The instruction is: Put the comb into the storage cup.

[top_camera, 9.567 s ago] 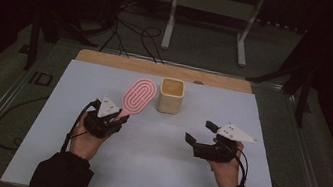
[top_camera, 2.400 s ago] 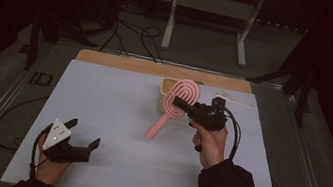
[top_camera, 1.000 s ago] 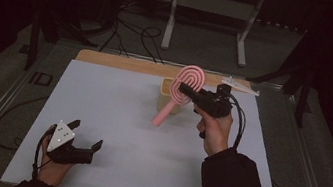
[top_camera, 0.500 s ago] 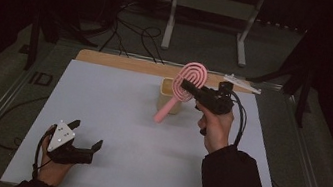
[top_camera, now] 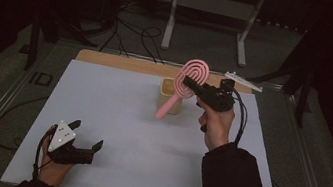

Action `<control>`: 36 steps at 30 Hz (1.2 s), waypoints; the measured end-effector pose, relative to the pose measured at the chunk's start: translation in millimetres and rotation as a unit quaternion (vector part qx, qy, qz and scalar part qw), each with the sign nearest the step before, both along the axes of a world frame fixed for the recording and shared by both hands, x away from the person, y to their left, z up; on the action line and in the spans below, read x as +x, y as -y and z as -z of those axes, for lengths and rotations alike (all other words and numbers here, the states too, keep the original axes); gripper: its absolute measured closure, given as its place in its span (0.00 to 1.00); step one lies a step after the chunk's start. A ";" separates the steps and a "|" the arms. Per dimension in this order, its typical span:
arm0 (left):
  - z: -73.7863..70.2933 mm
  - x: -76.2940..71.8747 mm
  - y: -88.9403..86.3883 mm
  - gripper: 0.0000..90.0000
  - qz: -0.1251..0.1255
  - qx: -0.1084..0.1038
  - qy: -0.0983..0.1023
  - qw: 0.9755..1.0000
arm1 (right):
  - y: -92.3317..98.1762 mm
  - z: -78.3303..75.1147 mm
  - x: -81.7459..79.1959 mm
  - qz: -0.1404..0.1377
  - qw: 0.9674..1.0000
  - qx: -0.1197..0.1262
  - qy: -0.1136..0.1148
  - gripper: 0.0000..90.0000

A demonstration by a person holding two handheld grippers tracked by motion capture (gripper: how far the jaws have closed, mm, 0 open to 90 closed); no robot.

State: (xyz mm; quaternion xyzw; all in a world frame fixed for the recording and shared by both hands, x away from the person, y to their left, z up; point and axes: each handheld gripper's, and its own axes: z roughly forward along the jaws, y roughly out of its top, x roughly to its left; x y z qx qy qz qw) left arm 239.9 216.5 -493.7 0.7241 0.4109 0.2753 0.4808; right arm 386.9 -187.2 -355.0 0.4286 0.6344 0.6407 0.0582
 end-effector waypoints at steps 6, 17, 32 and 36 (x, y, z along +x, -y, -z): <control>0.2 0.1 0.2 0.00 0.001 0.000 0.000 1.000 | 2.8 1.6 3.7 0.008 1.000 0.005 -0.005 0.71; 0.9 0.6 1.3 0.00 0.003 0.003 -0.002 1.000 | 8.1 2.8 9.5 0.021 1.000 0.005 -0.005 0.71; 1.0 0.6 1.9 0.00 0.004 0.004 -0.003 1.000 | 9.5 0.5 13.7 0.029 1.000 0.005 -0.010 0.71; 1.1 0.5 2.1 0.00 0.005 0.004 -0.003 1.000 | 8.7 -1.3 14.8 0.029 1.000 0.001 -0.006 0.71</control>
